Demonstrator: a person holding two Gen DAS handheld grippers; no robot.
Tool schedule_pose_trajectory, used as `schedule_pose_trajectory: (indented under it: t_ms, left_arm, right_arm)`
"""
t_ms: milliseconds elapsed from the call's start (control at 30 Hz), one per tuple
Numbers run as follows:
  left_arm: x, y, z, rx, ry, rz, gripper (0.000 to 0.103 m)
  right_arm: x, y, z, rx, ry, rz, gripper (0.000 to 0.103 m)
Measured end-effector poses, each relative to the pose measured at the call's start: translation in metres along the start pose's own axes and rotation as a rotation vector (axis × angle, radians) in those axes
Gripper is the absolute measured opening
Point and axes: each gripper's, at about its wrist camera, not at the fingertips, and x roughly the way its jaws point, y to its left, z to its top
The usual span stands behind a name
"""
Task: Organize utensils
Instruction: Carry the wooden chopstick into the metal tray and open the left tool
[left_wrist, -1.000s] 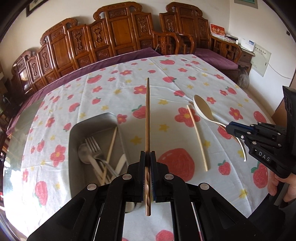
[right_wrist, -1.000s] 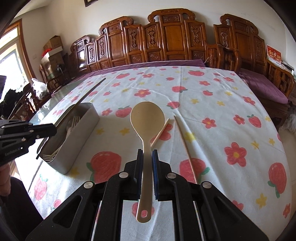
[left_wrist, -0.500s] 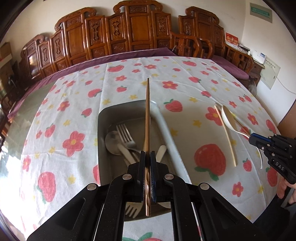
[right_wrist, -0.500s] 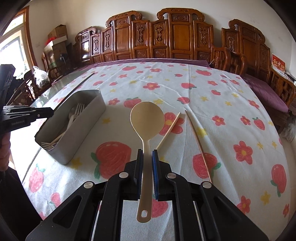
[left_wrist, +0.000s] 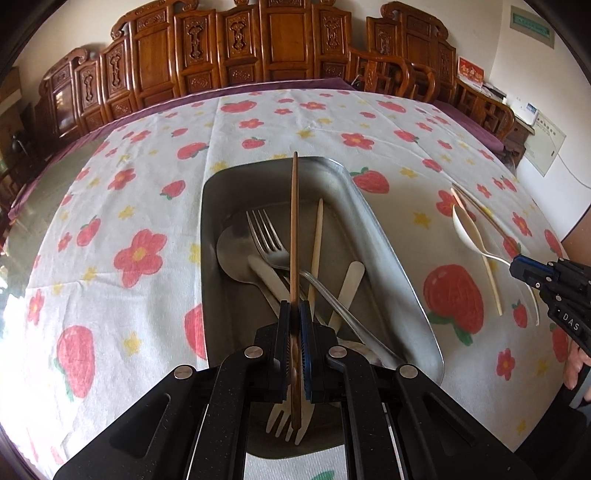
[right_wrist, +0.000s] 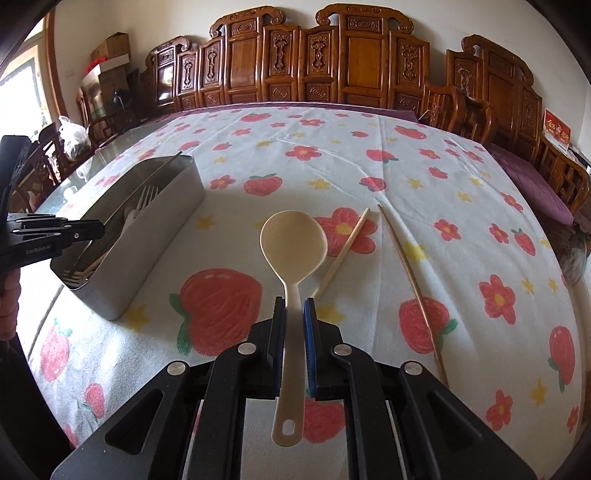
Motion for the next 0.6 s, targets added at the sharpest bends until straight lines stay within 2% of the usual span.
schedule_pose_trajectory:
  t_ms: [467, 600]
  left_arm:
    - [0.002, -0.002, -0.007, 0.015, 0.031, -0.009, 0.004]
    - [-0.005, 0.002, -0.006, -0.002, 0.01, -0.017, 0.005]
  right_arm:
    - [-0.003, 0.006, 0.0, -0.026, -0.001, -0.003, 0.011]
    - [-0.007, 0.014, 0.003, -0.044, -0.006, -0.002, 0.011]
